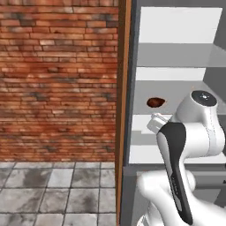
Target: Place the steak on the counter behind the older steak on the same shelf of the fridge to maintain FIFO order. Close the fridge door when finished.
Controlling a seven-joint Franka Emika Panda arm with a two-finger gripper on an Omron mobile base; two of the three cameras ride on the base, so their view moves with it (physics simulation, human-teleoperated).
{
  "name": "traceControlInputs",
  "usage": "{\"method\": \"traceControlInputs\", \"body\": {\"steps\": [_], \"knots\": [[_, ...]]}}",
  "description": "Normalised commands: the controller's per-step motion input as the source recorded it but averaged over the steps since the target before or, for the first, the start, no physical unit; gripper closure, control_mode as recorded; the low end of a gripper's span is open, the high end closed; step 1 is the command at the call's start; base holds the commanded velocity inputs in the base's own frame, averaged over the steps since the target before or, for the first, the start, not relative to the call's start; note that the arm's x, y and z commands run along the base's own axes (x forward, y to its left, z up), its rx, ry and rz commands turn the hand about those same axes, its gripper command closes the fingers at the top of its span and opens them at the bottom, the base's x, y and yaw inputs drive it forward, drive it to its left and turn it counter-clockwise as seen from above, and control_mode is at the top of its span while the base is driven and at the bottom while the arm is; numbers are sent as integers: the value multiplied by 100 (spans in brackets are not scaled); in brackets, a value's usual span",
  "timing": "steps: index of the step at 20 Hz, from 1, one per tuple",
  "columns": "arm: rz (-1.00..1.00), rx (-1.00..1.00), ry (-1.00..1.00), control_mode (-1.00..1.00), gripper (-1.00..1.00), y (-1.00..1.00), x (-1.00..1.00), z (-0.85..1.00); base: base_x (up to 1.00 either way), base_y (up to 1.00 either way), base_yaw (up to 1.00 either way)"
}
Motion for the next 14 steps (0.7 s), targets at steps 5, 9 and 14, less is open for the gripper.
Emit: {"method": "traceControlInputs", "body": {"steps": [5,9,14], "knots": [[0,0,0,100,100,0,0,0,39,3,-64],[0,0,0,100,100,0,0,0,47,-18,-43],[0,0,0,100,100,0,0,0,83,-10,-14]]}}
